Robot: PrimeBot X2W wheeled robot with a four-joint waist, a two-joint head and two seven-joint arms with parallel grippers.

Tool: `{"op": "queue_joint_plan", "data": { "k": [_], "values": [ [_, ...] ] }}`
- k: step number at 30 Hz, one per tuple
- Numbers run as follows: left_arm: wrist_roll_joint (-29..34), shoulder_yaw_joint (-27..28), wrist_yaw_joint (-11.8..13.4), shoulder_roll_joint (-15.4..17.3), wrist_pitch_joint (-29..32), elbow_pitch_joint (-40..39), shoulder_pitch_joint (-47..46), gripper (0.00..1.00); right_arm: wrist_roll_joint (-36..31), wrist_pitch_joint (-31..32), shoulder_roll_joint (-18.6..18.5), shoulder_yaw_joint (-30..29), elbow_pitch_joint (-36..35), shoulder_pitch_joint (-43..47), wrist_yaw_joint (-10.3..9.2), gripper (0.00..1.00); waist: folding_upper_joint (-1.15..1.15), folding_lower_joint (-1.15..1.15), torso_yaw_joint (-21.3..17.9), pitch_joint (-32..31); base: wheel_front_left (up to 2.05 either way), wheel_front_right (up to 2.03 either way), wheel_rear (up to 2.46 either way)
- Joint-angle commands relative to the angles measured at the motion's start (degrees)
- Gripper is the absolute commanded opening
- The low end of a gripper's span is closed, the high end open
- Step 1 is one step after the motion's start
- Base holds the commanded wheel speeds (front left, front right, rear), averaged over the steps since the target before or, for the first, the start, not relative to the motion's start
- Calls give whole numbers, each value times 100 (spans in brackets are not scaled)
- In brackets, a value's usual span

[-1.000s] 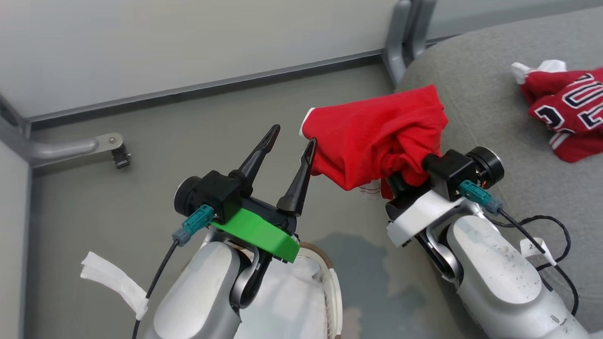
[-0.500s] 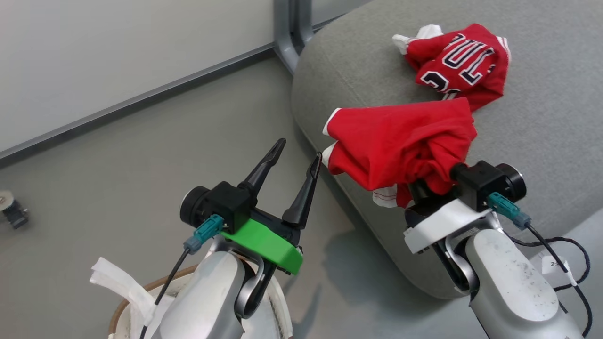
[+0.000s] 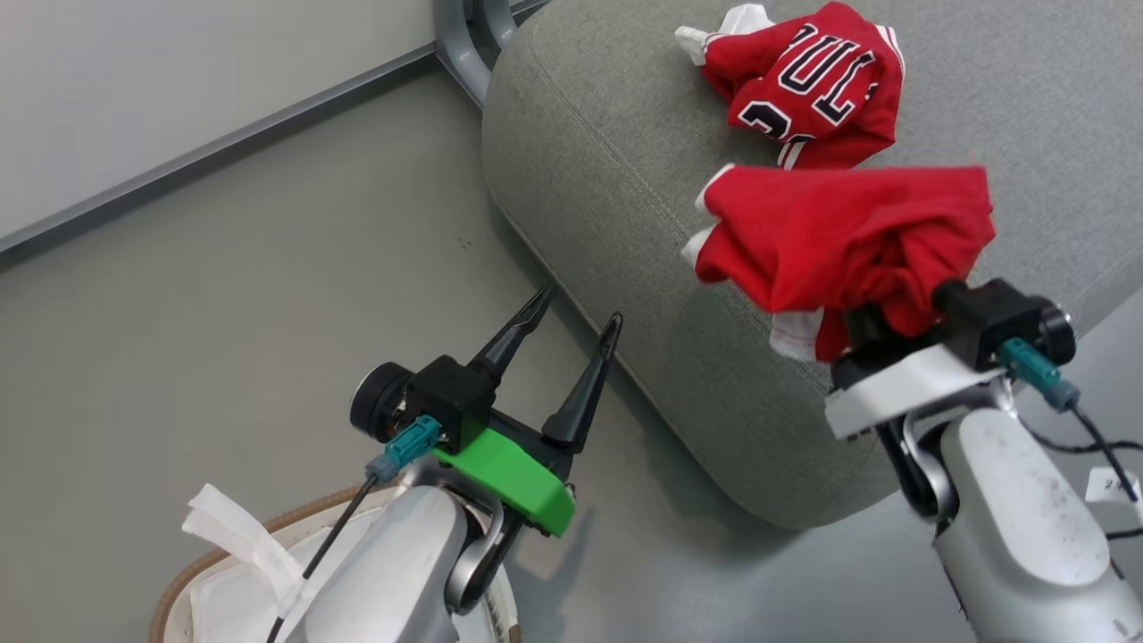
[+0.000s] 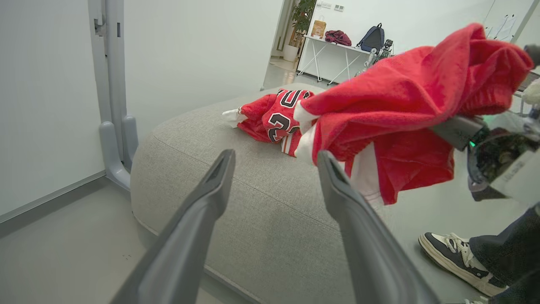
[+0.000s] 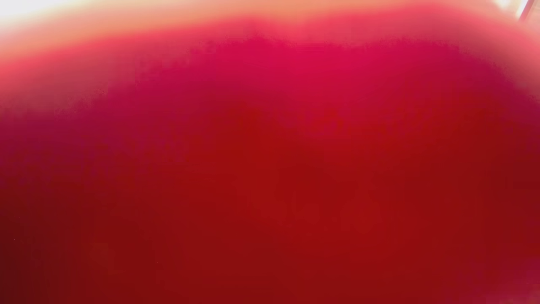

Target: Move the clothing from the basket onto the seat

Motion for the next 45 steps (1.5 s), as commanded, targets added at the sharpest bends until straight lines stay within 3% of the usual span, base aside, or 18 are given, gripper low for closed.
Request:
{"op": "queue_joint_plan", "data": {
  "k": [1,13,19,23,31,32,33,34,39,45],
  "values": [
    [85,42,-18,136,5,54,33,100,69,-28,-66,-66,87,-238,-8,0,0,0,3,161,0,0,0],
    [118,-28,-19,744,5,3,-127,100,125,-27,-612,-1244,1230,-2137,-8,0,0,0,629,1226,0,0,0],
    [59,-176,-19,1064,5,-55,-254,100,35,-27,-945,-2119,1933,-3052,-8,0,0,0,914,1769,0,0,0],
    [28,-194,-18,1240,5,-145,-374,100,-143,-27,-1224,-3048,2549,-3576,-8,0,0,0,1175,2161,0,0,0],
    [0,-56,7,1468,5,-210,-163,100,-512,-27,-1145,-3981,3433,-3775,-8,0,0,0,1385,2560,0,0,0],
    [5,-53,6,1486,5,-219,-156,100,-539,-27,-1121,-4097,3498,-3774,-8,29,0,0,1399,2588,0,0,0],
    [14,-52,6,1516,5,-231,-146,100,-589,-27,-1042,-4205,3603,-3746,-8,71,0,0,1411,2614,0,0,0],
    [17,-43,6,1533,5,-240,-142,100,-634,-27,-985,-4255,3630,-3716,-8,100,0,0,1420,2631,0,0,0],
    [13,45,43,1579,5,-310,-193,100,-711,-27,-727,-4533,3597,-3503,-8,100,0,0,1450,2631,0,0,0],
    [15,90,38,1456,5,-256,-226,100,-705,-27,-425,-4360,3300,-3091,-8,100,0,0,1473,2454,0,0,0]
  ]
}}
